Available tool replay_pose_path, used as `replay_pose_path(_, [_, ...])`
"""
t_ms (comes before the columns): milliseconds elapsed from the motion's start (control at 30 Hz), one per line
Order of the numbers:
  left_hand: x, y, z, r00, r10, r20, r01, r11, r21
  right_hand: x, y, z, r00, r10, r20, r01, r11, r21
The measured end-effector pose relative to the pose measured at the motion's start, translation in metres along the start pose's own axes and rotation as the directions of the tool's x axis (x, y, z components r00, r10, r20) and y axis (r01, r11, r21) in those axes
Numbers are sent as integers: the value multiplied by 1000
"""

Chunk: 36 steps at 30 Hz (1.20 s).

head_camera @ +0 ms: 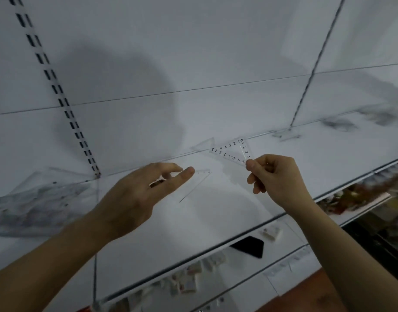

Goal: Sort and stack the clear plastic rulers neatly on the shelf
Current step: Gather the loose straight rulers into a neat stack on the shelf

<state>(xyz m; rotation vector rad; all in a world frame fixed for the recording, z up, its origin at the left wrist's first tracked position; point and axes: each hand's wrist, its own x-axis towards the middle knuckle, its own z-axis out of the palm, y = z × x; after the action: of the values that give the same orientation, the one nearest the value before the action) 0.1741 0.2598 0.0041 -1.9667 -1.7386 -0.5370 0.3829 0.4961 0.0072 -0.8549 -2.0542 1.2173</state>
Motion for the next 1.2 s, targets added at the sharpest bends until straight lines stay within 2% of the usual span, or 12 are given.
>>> replay_pose_path(100, [50, 27, 34, 998, 60, 1, -60, 998, -24, 13, 33, -62, 999, 15, -48, -16, 1000, -7])
replay_pose_path(233, [106, 58, 78, 998, 67, -12, -68, 997, -46, 29, 72, -130, 996, 34, -84, -27, 996, 82])
replay_pose_path(433, [174, 91, 137, 995, 98, 3, -98, 992, -83, 44, 116, -193, 991, 135, 15, -136, 979, 154])
replay_pose_path(567, [217, 97, 167, 996, 89, 3, -89, 993, -77, 58, 135, -218, 982, 183, -34, -174, 966, 189])
replay_pose_path(733, [249, 92, 201, 996, 86, 19, -84, 991, -109, 85, 146, -233, 975, 214, -55, -207, 972, 108])
replay_pose_path(900, [280, 80, 222, 998, 67, 14, -64, 986, -152, 122, 153, -250, 963, 202, -180, -189, 978, 90])
replay_pose_path(1067, [319, 69, 240, 993, 118, 31, -106, 962, -253, 161, 164, -276, 929, 191, -317, -162, 980, 116])
replay_pose_path(1200, [348, 74, 263, 993, 100, 58, -80, 959, -273, 186, 189, -302, 923, 212, -322, -185, 976, 113])
